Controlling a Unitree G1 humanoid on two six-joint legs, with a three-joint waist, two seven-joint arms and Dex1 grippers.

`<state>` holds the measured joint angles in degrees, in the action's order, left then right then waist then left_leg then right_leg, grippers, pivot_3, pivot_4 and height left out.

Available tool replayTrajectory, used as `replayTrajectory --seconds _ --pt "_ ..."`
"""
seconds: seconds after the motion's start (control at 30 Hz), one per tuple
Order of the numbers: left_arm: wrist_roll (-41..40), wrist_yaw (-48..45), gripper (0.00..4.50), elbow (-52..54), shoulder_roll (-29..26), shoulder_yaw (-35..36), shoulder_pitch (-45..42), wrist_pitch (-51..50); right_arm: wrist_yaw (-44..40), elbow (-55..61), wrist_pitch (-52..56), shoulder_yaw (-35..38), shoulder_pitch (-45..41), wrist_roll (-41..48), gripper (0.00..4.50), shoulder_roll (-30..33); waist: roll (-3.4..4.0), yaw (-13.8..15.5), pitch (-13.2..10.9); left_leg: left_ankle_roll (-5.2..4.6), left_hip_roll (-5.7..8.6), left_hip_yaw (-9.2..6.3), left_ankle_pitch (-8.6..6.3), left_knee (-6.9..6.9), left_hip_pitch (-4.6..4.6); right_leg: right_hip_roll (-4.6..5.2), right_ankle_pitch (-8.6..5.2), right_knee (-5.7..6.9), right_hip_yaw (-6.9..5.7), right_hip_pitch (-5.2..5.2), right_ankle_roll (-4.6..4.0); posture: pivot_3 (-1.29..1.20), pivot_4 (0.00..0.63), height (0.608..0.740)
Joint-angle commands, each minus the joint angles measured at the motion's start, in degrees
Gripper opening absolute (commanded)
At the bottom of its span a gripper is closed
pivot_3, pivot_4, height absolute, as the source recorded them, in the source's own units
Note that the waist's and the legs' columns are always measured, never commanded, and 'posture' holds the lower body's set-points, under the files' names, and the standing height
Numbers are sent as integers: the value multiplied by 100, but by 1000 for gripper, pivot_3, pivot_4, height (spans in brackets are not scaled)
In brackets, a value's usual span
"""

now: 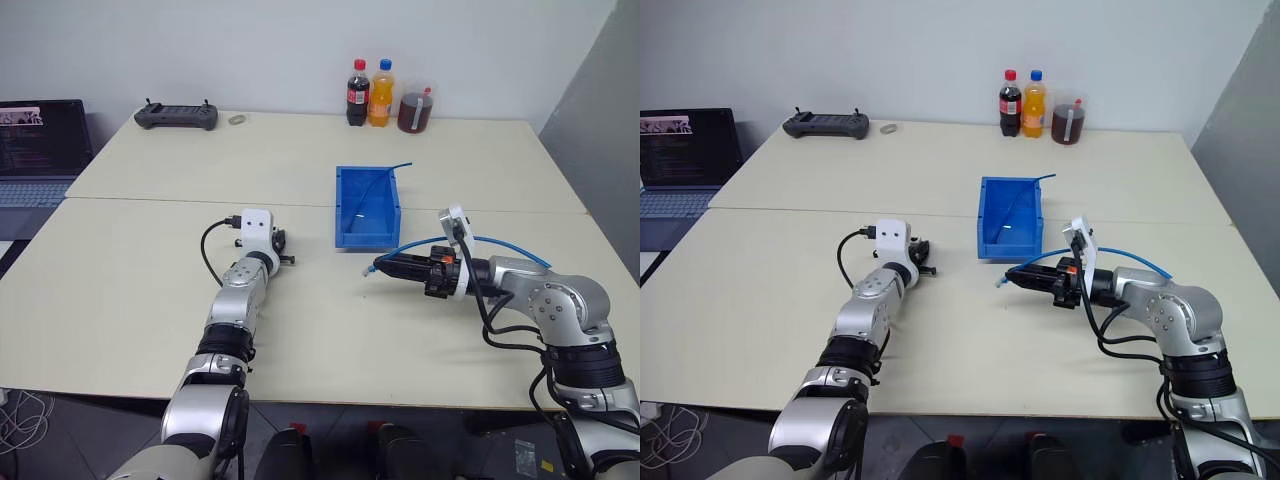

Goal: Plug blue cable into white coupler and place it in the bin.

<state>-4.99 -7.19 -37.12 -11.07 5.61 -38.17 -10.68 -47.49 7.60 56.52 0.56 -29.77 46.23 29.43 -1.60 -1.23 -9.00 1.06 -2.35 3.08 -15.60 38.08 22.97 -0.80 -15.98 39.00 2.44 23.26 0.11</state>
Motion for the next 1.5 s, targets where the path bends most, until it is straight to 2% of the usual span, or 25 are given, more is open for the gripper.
replayTrajectory --seconds 0.03,0.27,0.63,0.73,1.07,1.33,1.5 --pt "53 -28 1899 -3 -53 -10 173 -171 -62 134 -102 99 -65 15 143 39 0 -13 0 0 0 0 0 0 0 0 0 0 0 0 0 0 150 740" --pt "12 -83 3304 389 74 -75 375 -531 -124 122 -108 78 -84 -6 143 71 1 -27 1 0 -1 1 0 0 -2 -1 0 2 1 -1 0 0 150 740" --pt "6 183 3304 745 181 3 539 -1024 -114 105 -123 118 -62 -44 143 104 3 -27 3 0 -1 1 0 0 -3 -1 0 2 2 -1 0 0 150 740" --pt "9 201 2870 828 181 -7 584 -1083 -114 137 -112 129 -35 -34 143 109 4 -32 3 0 -1 2 0 0 -4 0 0 2 3 -1 0 0 150 740" --pt "-12 190 867 1052 189 7 682 -1250 -84 45 -141 139 -77 -52 143 66 5 -30 4 0 0 1 0 0 -4 0 0 2 2 -3 1 0 150 740" --pt "-20 160 780 1145 140 34 722 -1302 -91 -26 -189 124 -97 -71 143 56 5 -29 4 0 0 1 0 0 -5 0 0 1 3 -3 0 0 150 740" --pt "33 -40 780 1407 -86 -46 816 -1446 -82 -10 -202 101 -95 -75 143 54 5 -40 4 0 0 1 0 0 -5 0 0 1 3 -3 0 0 150 740"
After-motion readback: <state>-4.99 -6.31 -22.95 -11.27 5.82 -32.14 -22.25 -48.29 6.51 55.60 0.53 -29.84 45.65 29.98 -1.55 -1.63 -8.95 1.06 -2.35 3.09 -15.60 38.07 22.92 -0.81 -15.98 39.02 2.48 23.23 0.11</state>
